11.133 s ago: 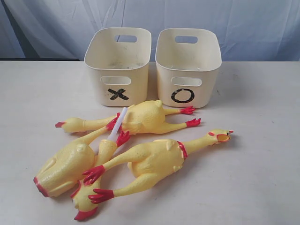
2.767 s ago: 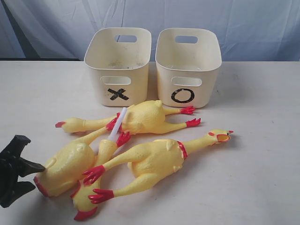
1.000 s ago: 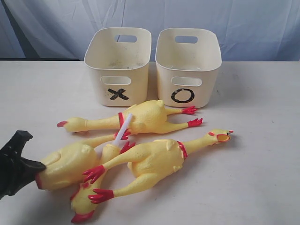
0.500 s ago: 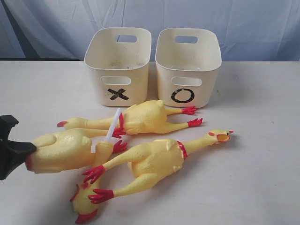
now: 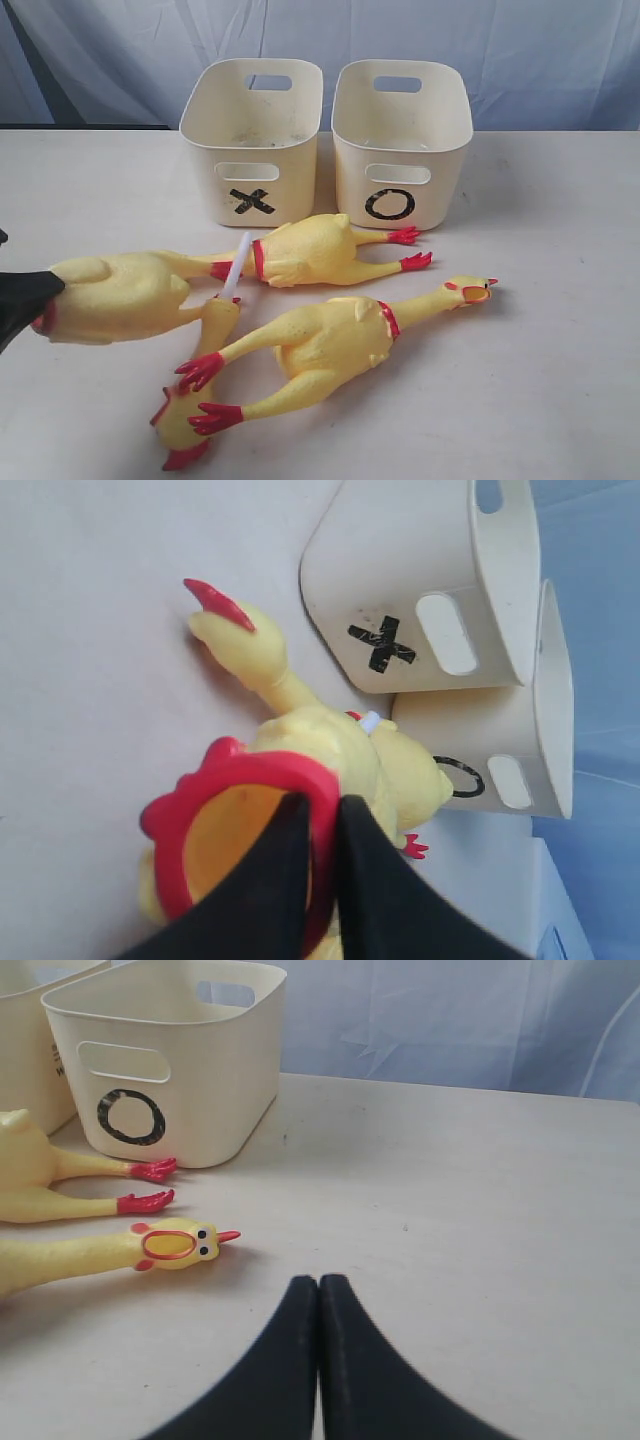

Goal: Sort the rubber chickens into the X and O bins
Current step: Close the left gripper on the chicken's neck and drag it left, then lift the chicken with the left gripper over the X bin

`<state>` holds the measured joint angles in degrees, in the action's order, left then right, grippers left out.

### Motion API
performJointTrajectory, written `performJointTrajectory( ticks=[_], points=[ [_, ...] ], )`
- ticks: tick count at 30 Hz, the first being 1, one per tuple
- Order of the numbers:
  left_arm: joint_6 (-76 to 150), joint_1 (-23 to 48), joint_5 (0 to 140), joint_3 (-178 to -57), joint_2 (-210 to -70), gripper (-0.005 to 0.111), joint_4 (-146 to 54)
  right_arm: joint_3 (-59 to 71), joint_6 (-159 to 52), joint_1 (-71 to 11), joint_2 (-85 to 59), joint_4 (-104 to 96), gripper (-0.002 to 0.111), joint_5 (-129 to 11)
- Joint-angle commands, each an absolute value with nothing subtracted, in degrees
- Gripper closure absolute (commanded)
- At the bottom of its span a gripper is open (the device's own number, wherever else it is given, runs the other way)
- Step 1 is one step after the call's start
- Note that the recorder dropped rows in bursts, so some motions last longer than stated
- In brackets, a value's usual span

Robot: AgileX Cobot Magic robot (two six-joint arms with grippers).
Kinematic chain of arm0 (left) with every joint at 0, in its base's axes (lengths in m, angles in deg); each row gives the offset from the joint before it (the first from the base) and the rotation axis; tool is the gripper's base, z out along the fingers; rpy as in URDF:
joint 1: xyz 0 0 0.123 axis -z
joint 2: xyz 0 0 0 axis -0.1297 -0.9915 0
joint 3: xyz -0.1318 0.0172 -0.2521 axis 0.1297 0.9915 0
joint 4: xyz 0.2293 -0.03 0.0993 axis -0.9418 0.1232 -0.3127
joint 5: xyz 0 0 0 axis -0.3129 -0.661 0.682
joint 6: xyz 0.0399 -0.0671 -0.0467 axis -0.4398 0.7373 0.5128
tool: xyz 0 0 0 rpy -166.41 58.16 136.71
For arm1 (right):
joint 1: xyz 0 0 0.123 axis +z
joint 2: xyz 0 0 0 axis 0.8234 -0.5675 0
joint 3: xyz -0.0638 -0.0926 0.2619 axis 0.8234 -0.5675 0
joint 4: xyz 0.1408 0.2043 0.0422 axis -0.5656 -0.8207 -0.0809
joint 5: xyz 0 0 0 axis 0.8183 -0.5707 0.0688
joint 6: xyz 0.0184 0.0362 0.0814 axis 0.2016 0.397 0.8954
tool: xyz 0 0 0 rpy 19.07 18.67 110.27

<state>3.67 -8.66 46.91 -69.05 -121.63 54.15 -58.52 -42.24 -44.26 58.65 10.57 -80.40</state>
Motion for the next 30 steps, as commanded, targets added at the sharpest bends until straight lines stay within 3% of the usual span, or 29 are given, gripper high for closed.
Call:
performJointTrajectory(
  ticks=[1, 30],
  points=[
    [3.2, -8.5, 45.6, -69.4, -118.8, 0.107, 49.3, -58.6, -42.4, -44.0, 59.0, 10.8, 0.109, -79.7],
    [-2.8, -8.5, 39.5, -89.5, -110.6, 0.107, 17.2, -58.6, -42.4, -44.0, 59.0, 10.8, 0.109, -79.7]
  ],
)
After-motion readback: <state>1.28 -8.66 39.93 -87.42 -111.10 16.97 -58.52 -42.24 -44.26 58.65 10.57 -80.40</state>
